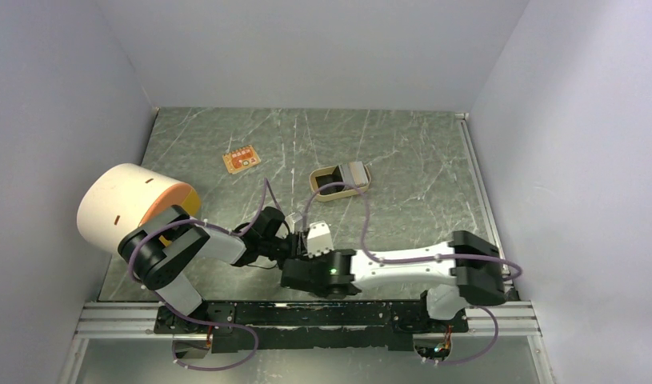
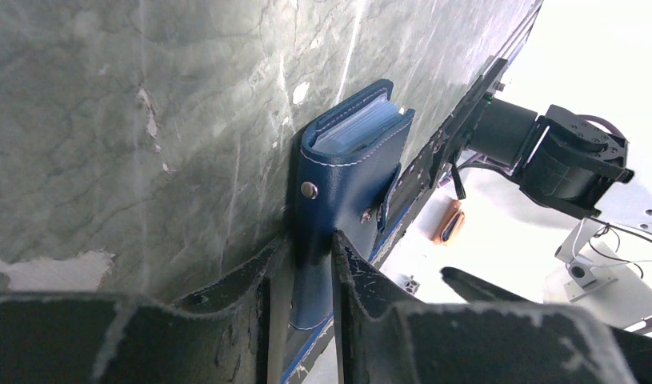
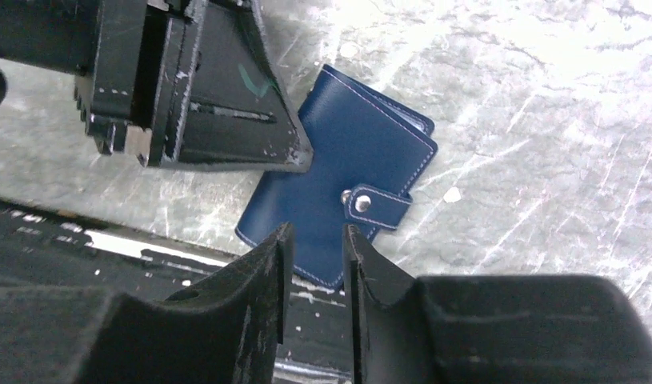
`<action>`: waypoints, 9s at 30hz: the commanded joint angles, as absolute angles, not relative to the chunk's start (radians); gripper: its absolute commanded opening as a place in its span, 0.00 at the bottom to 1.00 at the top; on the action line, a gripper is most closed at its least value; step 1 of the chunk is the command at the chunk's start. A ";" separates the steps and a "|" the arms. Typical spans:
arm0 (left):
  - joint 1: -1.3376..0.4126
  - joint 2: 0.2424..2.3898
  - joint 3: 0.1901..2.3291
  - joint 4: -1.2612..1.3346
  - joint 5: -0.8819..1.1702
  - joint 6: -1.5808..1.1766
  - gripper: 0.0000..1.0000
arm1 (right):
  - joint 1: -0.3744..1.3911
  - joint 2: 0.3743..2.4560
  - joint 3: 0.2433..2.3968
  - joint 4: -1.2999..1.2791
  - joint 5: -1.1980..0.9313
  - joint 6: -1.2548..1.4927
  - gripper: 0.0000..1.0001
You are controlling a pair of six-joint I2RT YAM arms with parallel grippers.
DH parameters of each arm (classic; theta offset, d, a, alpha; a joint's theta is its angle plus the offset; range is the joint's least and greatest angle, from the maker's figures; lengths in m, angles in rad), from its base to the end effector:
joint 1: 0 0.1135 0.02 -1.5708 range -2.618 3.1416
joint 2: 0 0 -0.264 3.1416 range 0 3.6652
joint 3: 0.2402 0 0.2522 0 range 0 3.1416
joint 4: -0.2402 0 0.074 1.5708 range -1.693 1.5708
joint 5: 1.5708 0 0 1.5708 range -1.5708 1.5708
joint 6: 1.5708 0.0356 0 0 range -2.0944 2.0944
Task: Put the credit cards into the card holder
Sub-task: Close the card holder at the center of the board.
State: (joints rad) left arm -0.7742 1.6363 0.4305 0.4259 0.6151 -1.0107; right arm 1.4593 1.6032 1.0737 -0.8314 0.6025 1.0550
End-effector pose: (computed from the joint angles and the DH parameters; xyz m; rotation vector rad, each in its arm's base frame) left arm 0.1673 -0.1923 0.0970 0.0375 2.7644 -1.4371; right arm 0.0525 0.2877 0.2043 -0.4229 2.4720 0.0109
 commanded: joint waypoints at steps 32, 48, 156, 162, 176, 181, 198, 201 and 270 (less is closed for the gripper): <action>-0.786 1.669 0.442 0.354 0.606 -0.976 0.31 | 1.140 1.095 0.355 -0.012 0.171 1.103 0.21; -0.787 1.666 0.433 0.364 0.607 -0.983 0.31 | 1.139 1.120 0.361 -0.059 0.187 1.111 0.16; -0.819 1.509 0.664 0.004 0.431 -0.933 0.27 | 0.848 2.026 -0.150 1.341 -0.230 1.353 0.06; -0.841 1.545 0.805 -0.047 0.416 -0.912 0.25 | 0.843 2.028 -0.159 1.433 -0.221 1.330 0.07; -0.810 1.415 0.811 -0.197 0.298 -0.887 0.25 | 0.841 1.940 -0.102 1.539 -0.299 1.330 0.14; -0.786 1.346 0.786 -0.226 0.278 -0.887 0.25 | 0.842 1.807 -0.046 1.381 -0.308 1.306 0.16; -0.702 1.276 0.698 -0.199 0.327 -0.863 0.26 | 0.855 1.037 0.273 0.142 -0.143 1.065 0.25; -0.702 1.295 0.682 -0.177 0.346 -0.857 0.26 | 0.904 0.921 0.373 -0.170 0.044 1.010 0.25; -0.726 1.478 0.617 0.005 0.457 -0.874 0.27 | 1.188 1.193 0.626 -0.432 0.370 0.985 0.17</action>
